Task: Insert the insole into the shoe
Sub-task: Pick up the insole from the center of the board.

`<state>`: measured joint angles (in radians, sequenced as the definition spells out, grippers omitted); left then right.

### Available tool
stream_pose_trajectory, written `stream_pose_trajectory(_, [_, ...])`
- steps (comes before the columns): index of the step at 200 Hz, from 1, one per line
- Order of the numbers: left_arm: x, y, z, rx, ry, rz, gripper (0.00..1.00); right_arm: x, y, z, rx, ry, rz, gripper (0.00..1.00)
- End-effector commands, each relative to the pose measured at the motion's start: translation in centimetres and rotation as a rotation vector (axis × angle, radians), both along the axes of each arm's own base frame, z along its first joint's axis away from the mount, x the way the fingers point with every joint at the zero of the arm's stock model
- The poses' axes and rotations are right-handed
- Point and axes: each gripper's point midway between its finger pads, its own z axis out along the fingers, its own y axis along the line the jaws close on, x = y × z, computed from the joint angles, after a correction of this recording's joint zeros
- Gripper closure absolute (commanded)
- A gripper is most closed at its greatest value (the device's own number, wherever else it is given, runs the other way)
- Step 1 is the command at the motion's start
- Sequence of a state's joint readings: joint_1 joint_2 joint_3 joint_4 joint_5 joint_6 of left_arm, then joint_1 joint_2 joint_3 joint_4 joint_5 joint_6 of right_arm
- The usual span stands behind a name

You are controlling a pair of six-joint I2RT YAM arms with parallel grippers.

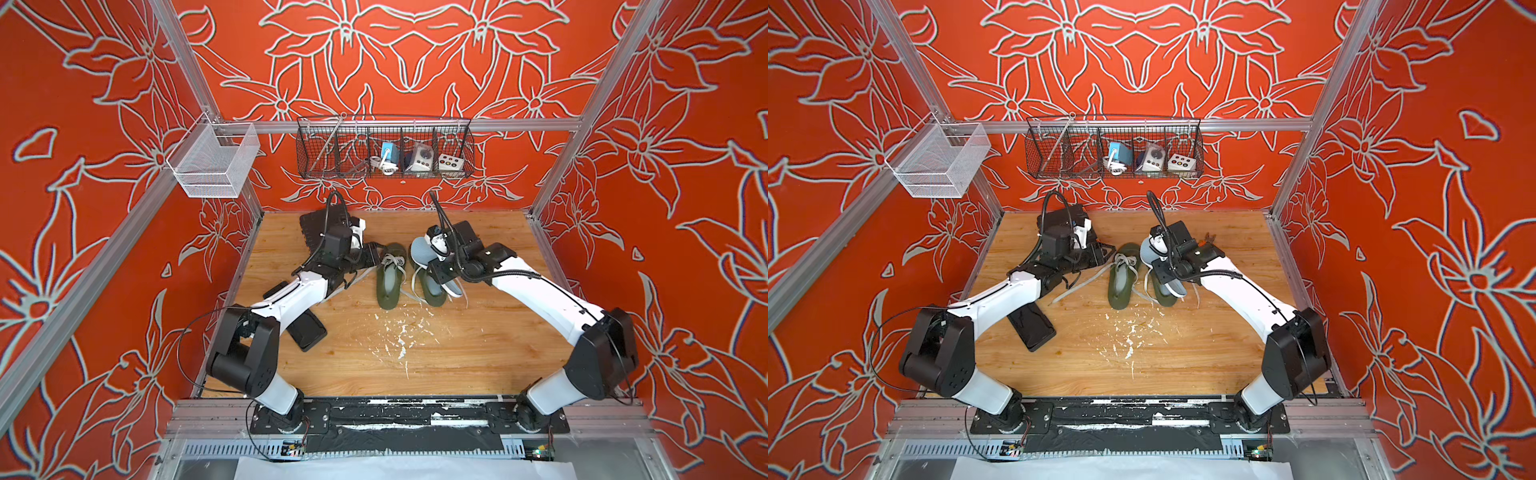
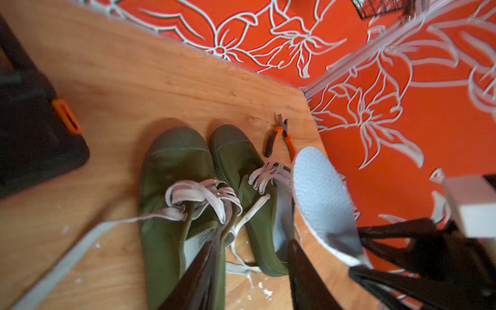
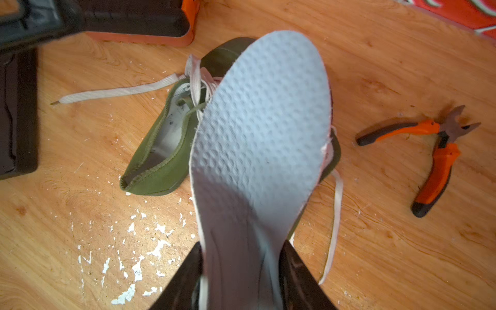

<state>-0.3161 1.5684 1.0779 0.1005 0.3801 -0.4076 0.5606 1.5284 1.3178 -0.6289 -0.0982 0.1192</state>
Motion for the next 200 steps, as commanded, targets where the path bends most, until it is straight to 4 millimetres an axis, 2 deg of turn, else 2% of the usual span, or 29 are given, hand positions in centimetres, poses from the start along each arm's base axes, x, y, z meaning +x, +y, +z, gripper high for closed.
stream_pose_trajectory(1, [-0.7, 0.9, -3.8, 0.366, -0.078, -0.195, 0.59, -0.9, -1.7, 0.2, 0.012, 0.025, -0.032, 0.55])
stream_pose_trajectory(33, [-0.4, 0.9, -4.9, 0.58, -0.175, -0.334, 0.64, -0.9, -3.5, 0.6, 0.025, 0.025, -0.064, 0.55])
stream_pose_trajectory(70, [-2.1, -0.1, -6.5, 0.794, -0.359, -0.526, 0.62, -1.0, -4.7, 0.8, 0.029, 0.026, -0.083, 0.55])
stream_pose_trajectory(108, [-2.4, -1.1, -6.9, 0.85, -0.47, -0.601, 0.62, -1.0, -5.3, 0.7, 0.032, 0.037, -0.093, 0.55])
stream_pose_trajectory(165, [-0.6, -1.1, -8.5, 0.961, -0.465, -0.615, 0.62, -1.2, -6.2, 0.7, 0.02, 0.041, -0.104, 0.55])
stream_pose_trajectory(200, [-0.1, -2.0, -9.1, 0.981, -0.48, -0.612, 0.61, -1.2, -6.6, 0.5, 0.019, 0.046, -0.113, 0.55])
